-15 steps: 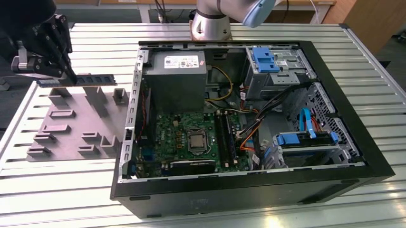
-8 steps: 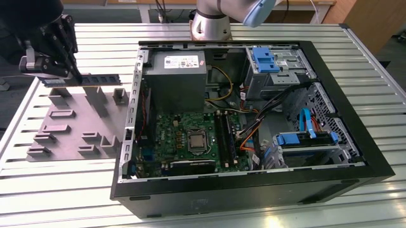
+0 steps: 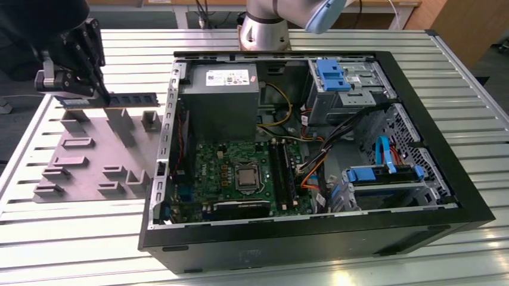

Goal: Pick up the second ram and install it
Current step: 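Pick up the second ram and move it above second insertion slot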

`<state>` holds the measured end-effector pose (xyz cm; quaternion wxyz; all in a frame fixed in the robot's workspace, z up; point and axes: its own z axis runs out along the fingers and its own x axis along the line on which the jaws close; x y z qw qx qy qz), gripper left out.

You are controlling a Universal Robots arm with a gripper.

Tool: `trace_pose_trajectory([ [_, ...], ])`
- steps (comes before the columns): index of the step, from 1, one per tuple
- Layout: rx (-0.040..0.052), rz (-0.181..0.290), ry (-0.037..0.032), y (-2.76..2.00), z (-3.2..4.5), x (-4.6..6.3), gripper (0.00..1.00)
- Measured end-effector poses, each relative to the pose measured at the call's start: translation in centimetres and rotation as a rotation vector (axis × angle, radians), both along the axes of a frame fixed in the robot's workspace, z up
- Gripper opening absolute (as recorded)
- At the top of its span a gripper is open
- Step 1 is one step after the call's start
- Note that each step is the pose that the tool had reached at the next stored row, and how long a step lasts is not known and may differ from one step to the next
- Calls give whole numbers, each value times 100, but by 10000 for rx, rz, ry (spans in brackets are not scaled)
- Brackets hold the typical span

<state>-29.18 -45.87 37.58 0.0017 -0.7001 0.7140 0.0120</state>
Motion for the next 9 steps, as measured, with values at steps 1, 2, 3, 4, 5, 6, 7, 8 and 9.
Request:
trace_pose_trajectory([
  [1, 1, 0, -1, 0, -1, 13, 14],
  [2, 0, 0, -1, 0, 0, 24, 14],
  [3, 0, 0, 0, 0, 0, 36, 14],
  [4, 0, 0, 0, 0, 0, 48, 14],
  [5, 0, 0, -1, 0, 0, 59, 14],
  [6, 0, 0, -1, 0, 0, 71, 14],
  [7, 0, 0, 0, 0, 0, 83, 14],
  [8, 0, -1, 0, 0, 0, 94, 14],
  [9, 0, 0, -1, 0, 0, 106, 14],
])
